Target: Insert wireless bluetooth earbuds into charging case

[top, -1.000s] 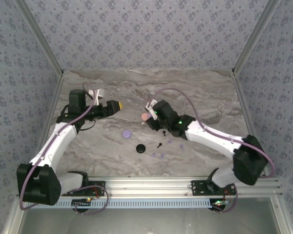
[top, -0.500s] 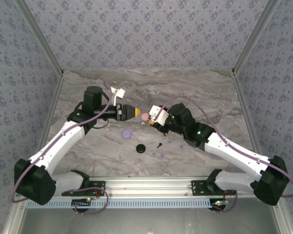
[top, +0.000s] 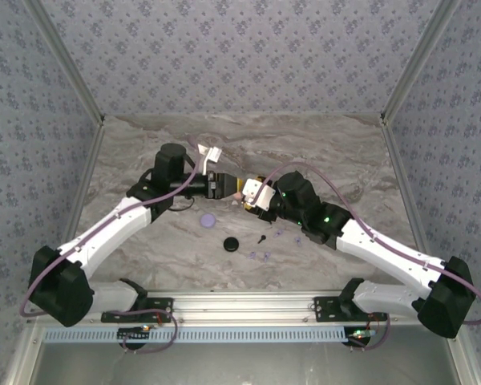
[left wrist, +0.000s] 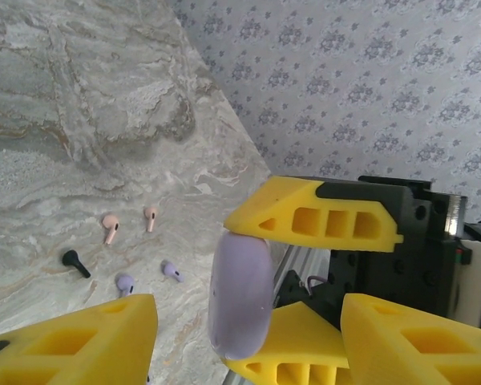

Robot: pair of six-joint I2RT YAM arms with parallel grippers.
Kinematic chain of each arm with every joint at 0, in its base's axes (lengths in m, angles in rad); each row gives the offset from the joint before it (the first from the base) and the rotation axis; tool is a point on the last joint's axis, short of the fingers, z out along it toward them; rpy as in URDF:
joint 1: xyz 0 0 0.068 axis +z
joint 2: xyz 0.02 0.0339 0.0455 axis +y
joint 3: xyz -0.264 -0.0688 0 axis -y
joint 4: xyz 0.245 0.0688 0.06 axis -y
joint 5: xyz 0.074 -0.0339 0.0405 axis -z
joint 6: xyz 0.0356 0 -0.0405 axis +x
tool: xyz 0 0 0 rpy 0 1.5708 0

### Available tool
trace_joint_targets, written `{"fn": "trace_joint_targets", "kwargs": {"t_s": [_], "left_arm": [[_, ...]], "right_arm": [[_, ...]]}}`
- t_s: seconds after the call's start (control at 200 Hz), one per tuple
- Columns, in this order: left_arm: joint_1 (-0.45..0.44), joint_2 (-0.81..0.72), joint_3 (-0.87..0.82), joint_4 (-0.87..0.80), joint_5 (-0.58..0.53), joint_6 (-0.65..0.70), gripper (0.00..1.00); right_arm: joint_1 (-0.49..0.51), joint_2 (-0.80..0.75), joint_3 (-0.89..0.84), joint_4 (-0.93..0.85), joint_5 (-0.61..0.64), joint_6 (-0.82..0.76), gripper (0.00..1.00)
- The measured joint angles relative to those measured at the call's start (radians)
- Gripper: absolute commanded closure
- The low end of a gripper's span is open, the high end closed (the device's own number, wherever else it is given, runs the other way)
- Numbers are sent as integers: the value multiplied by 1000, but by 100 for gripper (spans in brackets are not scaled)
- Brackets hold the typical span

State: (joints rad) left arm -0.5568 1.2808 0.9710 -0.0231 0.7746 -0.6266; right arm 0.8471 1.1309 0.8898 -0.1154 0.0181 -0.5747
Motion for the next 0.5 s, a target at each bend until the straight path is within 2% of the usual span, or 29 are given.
{"fn": "trace_joint_targets", "kwargs": {"t_s": [0.085,0.5], "left_arm": [[-9,11,0,1,-3,-4,39],[-43,59,-2,2,7,-8,57]], "right_arm": [[0,0,0,0,0,-2,51],[5,0,1,0,0,-2,50]]}}
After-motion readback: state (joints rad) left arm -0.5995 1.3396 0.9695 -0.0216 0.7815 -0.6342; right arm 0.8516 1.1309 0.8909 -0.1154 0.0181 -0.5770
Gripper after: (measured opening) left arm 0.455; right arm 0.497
